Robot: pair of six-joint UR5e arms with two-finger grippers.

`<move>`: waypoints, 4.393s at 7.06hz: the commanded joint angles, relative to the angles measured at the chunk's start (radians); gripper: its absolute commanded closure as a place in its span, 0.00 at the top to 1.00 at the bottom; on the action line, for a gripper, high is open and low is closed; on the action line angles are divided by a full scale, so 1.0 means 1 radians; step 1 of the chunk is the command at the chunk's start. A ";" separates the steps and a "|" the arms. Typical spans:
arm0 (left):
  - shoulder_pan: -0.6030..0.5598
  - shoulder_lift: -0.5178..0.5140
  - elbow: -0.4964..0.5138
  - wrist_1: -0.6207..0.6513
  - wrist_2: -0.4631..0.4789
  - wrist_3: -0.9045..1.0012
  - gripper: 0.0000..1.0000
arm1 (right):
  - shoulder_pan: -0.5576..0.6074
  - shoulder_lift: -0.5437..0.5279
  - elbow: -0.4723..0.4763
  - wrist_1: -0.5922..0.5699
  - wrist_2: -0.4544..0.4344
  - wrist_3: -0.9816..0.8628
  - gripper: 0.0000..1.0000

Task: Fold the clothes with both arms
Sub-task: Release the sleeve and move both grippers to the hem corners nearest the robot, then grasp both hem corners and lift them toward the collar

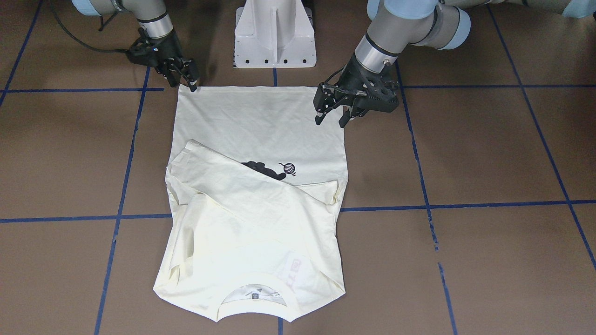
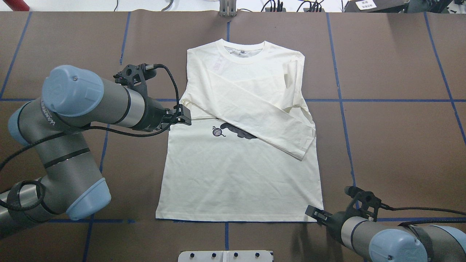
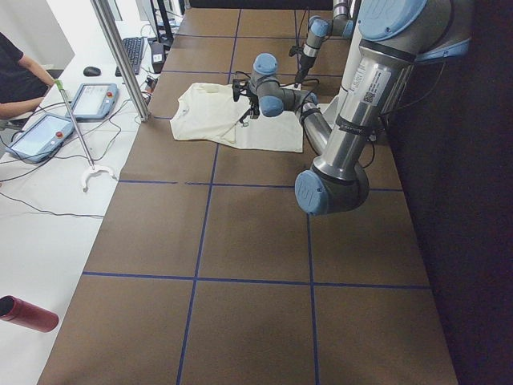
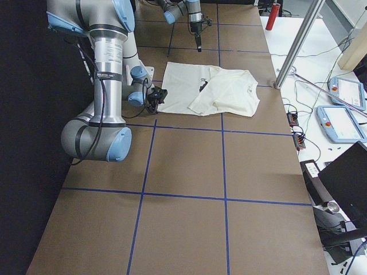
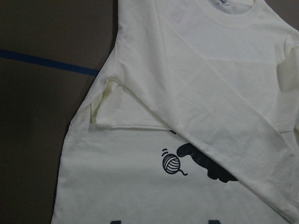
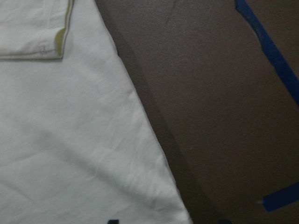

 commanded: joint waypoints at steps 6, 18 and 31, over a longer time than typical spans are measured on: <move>0.140 0.032 -0.033 0.018 0.172 -0.149 0.70 | -0.023 -0.021 0.036 -0.001 0.002 0.017 0.00; 0.453 0.224 -0.102 0.204 0.359 -0.242 0.57 | -0.001 -0.004 0.050 0.000 0.017 0.011 0.00; 0.465 0.263 -0.436 0.327 0.246 -0.384 0.00 | 0.034 -0.126 0.261 0.000 0.097 0.008 0.00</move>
